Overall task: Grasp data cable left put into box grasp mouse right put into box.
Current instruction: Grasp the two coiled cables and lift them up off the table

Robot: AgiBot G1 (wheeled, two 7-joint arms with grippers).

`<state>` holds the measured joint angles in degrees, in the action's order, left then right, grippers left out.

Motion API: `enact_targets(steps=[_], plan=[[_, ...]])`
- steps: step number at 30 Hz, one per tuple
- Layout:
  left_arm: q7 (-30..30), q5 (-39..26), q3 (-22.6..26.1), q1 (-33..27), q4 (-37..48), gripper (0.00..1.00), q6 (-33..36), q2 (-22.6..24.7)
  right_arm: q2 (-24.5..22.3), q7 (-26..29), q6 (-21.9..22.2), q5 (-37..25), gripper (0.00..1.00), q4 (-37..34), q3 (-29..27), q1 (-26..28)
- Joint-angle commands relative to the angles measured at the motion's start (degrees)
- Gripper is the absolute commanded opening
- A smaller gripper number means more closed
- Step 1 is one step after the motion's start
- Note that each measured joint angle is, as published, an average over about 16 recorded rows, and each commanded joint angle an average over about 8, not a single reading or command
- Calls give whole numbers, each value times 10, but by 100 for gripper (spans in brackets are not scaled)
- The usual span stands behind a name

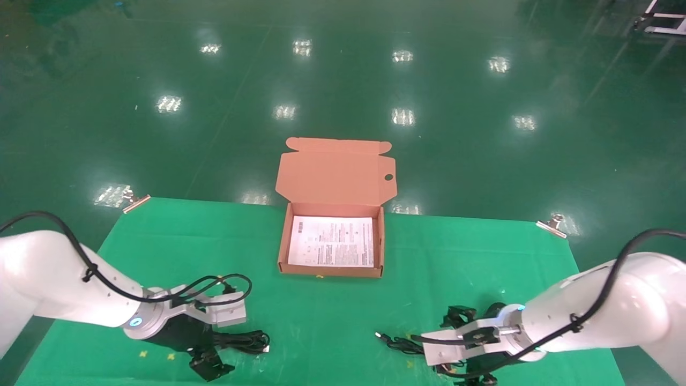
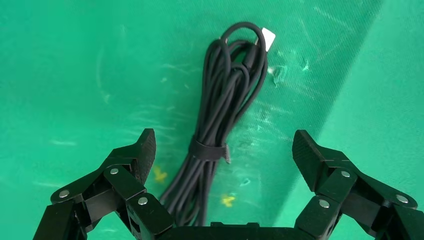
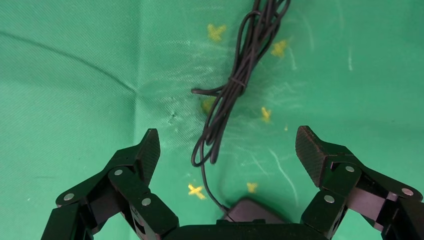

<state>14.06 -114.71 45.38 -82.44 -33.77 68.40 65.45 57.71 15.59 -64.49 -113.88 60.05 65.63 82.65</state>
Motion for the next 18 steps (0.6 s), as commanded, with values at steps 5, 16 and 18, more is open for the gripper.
enact_targets(steps=[5,16,18], plan=[[-24,6,-3,-13,57,100,-9,11,19,-25,27,-7,100,-43,3,-6],[-57,12,-6,-26,110,0,-15,21,35,-34,57,-12,0,-88,2,-13],[-56,13,-6,-26,109,0,-15,21,35,-34,57,-12,0,-88,2,-13]])
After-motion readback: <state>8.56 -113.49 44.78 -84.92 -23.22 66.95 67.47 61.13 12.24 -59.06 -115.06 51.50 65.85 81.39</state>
